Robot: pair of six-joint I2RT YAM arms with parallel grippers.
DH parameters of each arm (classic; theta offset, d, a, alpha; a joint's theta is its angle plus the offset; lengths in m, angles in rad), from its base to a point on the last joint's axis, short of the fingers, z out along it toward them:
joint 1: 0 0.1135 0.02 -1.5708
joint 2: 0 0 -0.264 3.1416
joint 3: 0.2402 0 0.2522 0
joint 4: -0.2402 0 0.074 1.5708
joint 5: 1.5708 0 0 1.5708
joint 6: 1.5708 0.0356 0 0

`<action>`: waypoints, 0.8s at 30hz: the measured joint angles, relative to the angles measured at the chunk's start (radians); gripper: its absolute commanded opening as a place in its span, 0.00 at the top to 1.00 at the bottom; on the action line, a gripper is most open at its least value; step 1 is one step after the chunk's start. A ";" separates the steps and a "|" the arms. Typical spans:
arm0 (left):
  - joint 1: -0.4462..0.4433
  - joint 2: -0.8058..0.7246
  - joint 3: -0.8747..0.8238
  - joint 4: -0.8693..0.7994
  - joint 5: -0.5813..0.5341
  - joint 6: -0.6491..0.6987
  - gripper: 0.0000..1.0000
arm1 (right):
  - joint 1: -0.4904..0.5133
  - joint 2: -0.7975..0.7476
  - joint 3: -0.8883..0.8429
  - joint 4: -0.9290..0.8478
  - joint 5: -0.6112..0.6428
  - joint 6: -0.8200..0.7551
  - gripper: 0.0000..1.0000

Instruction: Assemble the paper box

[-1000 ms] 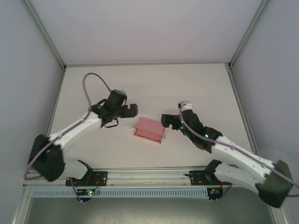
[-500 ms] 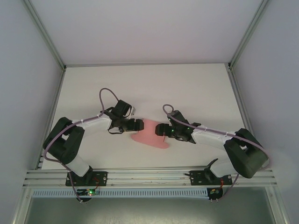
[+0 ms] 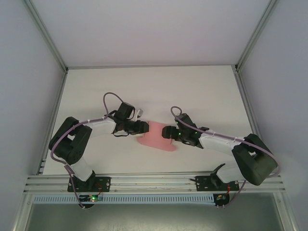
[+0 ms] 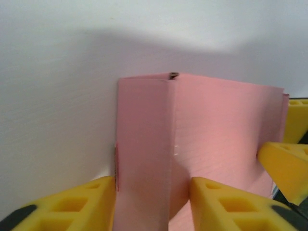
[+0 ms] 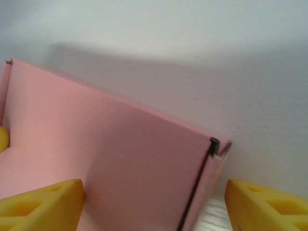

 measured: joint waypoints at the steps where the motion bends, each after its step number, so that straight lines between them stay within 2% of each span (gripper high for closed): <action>1: 0.001 0.002 0.000 0.007 0.007 -0.001 0.64 | -0.010 -0.011 -0.006 -0.007 -0.001 -0.001 0.17; 7: 0.054 0.008 -0.082 0.159 0.107 -0.062 0.73 | -0.061 -0.115 -0.069 -0.019 -0.017 0.000 0.11; 13: 0.103 0.011 -0.163 0.313 0.188 -0.114 0.80 | -0.067 -0.162 -0.101 0.038 -0.092 0.006 0.11; 18: 0.116 0.000 -0.206 0.372 0.202 -0.127 0.81 | -0.067 -0.130 -0.105 0.119 -0.173 0.030 0.11; 24: 0.118 -0.003 -0.243 0.442 0.205 -0.140 0.84 | -0.074 -0.010 -0.105 0.210 -0.273 0.064 0.15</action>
